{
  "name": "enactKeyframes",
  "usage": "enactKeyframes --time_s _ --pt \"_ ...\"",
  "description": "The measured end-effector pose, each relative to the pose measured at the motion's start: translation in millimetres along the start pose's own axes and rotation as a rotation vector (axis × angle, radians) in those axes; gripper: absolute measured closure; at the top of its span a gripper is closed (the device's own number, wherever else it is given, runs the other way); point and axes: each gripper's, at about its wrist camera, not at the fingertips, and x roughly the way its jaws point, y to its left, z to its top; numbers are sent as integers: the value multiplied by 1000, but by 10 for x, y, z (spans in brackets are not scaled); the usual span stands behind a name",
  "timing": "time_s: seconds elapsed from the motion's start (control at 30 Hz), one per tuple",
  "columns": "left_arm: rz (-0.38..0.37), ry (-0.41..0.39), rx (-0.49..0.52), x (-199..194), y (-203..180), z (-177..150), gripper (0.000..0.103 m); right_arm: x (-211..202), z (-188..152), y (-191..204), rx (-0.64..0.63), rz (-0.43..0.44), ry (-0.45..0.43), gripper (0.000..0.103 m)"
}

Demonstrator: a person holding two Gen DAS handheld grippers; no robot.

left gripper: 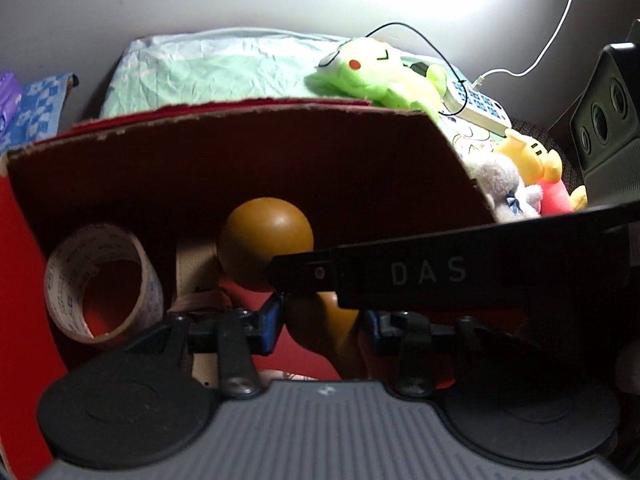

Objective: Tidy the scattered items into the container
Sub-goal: 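Lift the gourd with the right gripper and carry it over the red box, then lower the gourd into the box beside the strap and open the right gripper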

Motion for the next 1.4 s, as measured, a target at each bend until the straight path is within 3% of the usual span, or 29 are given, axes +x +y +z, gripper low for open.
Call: enactKeyframes --time_s 0.07,0.23,0.43,0.5,0.73,0.83,1.0,1.13,1.33,1.4 --pt "-24 40 -33 60 92 12 65 105 6 -35 38 -14 32 73" --pt "-4 96 14 61 75 -2 65 96 -15 -4 45 -87 17 75" --pt "1 171 -53 95 234 -105 62 93 -29 -106 97 -69 31 73" --pt "-7 187 -85 115 314 -171 68 92 -28 -99 92 -79 47 73" --pt "-24 167 -46 23 257 -226 67 23 -25 135 -98 -279 10 73" --pt "-47 163 -44 35 239 -240 57 77 -17 47 -49 -217 55 73" --pt "20 180 -18 97 210 -291 57 77 -46 -63 13 -125 73 74" --pt "14 177 -19 63 229 -324 57 48 -96 -149 64 -15 64 78" --pt "24 153 -7 -15 241 -390 56 -127 -187 -79 38 -78 -53 76" --pt "42 150 -11 -43 245 -409 51 -193 -206 -36 23 -112 -98 74"
